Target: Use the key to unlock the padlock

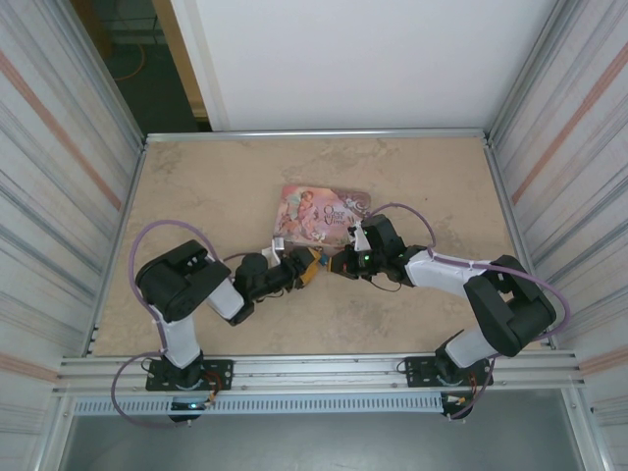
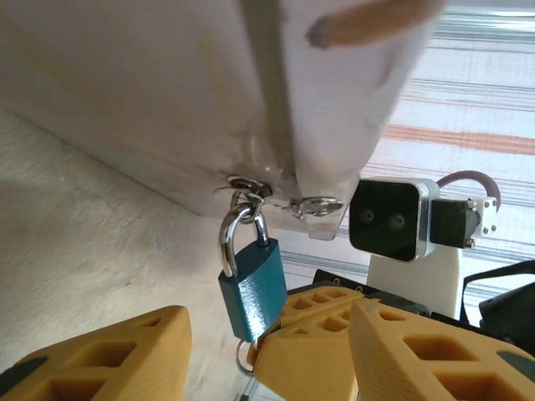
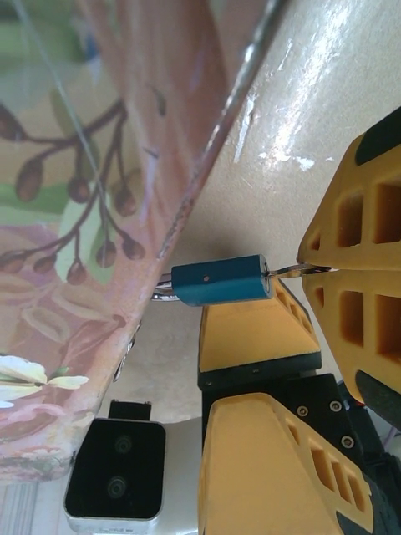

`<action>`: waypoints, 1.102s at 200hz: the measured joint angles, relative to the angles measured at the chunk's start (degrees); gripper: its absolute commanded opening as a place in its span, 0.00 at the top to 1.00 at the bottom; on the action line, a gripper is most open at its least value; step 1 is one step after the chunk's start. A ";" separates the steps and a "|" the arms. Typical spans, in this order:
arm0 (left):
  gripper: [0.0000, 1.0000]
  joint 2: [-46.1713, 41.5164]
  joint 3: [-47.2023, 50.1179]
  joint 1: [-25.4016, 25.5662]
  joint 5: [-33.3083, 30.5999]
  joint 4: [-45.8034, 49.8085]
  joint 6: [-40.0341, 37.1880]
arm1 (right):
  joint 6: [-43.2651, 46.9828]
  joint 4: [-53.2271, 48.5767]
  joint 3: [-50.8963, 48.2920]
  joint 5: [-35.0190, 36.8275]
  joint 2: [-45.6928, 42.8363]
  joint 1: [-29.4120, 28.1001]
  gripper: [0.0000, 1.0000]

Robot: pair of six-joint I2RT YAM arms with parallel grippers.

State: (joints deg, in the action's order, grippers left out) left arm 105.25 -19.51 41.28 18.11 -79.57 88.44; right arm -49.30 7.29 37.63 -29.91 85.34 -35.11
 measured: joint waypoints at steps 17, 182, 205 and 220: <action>0.53 0.42 -0.81 0.00 0.02 0.00 0.33 | -0.63 0.33 0.00 -0.02 0.00 0.00 1.00; 0.85 3.19 -2.91 0.22 -0.26 -0.87 2.03 | -5.62 2.73 -0.02 -0.11 0.00 -1.29 1.00; 0.90 3.19 -2.89 0.24 -0.26 -0.90 2.08 | -5.62 2.69 -0.20 0.07 -0.31 -1.27 0.94; 0.92 3.19 -2.89 0.39 -0.24 -1.31 2.10 | -5.57 2.23 -0.50 0.20 -1.18 -1.25 0.89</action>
State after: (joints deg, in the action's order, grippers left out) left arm 108.44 -22.39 41.67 17.87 -80.88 90.54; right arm -54.87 9.52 37.12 -29.71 84.16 -36.36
